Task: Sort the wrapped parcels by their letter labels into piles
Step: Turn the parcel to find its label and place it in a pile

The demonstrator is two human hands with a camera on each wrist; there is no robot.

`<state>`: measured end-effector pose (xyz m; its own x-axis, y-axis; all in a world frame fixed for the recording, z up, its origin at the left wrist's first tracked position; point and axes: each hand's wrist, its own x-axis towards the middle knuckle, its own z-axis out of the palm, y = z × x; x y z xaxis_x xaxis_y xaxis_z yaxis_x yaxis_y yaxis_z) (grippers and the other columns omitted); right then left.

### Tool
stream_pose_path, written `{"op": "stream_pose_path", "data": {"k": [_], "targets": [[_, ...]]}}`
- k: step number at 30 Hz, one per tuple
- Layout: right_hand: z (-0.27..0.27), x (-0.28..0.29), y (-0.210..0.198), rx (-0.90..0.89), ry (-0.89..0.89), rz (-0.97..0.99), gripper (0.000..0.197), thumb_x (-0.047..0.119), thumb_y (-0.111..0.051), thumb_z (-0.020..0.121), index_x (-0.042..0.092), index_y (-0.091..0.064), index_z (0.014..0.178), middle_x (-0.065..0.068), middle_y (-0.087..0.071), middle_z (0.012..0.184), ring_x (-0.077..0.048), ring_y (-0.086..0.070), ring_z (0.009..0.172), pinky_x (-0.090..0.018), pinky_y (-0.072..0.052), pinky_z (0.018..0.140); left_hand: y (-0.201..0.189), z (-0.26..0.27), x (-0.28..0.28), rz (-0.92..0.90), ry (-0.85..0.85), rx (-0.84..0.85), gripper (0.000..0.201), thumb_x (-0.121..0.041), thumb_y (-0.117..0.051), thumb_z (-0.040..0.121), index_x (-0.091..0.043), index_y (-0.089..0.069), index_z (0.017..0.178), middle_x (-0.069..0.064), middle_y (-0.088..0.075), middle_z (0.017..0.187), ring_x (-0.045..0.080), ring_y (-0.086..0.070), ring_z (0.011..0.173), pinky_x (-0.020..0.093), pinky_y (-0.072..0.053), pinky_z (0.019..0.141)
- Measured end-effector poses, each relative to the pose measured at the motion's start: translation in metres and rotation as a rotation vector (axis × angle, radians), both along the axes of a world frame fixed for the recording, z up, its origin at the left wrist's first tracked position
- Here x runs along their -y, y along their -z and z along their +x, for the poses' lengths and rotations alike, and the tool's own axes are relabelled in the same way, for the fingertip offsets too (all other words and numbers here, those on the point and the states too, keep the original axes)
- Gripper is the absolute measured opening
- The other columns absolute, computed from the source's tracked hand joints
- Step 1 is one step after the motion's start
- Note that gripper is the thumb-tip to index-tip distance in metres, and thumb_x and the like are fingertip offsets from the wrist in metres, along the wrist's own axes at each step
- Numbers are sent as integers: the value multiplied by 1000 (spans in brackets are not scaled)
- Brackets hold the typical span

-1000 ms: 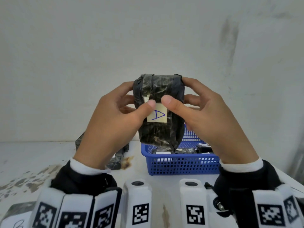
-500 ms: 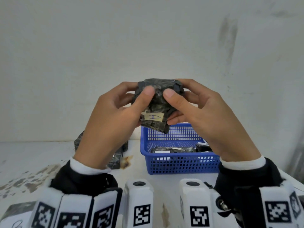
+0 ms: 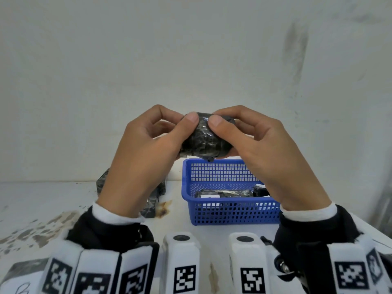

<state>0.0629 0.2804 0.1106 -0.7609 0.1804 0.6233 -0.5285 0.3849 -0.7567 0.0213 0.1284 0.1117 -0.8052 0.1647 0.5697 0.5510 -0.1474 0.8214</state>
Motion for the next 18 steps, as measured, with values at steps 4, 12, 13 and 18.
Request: {"op": "stream_pose_path", "data": {"k": [4,12,13,18], "targets": [[1,-1,1,7,-22,43,18,36,-71,85,26,-75,100,-4,-76,95,-21,-75,78,-26,-61,71,2,-2,0,-11,-18,-26,20,-33,-69,83,-19,-62,71,8,-71,75,12,-64,63,48,-58,84],[-2,-7,-1,-36,10,-157,22,34,-59,98,15,-70,98,-5,-74,75,-27,-71,61,-35,-59,59,3,-9,8,-215,72,-86,40,-62,-61,70,-30,-73,93,-11,-75,83,-5,-65,71,7,-46,66],[-2,-9,-1,-37,13,-193,26,34,-56,99,12,-68,97,-5,-73,71,-28,-69,58,-36,-58,58,4,-11,9,-283,76,-73,39,-64,-70,68,-36,-71,96,-13,-75,88,-6,-66,76,9,-46,71],[-1,-13,-2,-38,-124,-463,36,25,-44,106,-6,-60,101,-11,-73,72,-28,-69,57,-31,-58,51,9,-22,14,-413,28,1,62,-59,-70,56,-54,-53,115,-18,-70,103,2,-63,103,29,-48,90]]}}
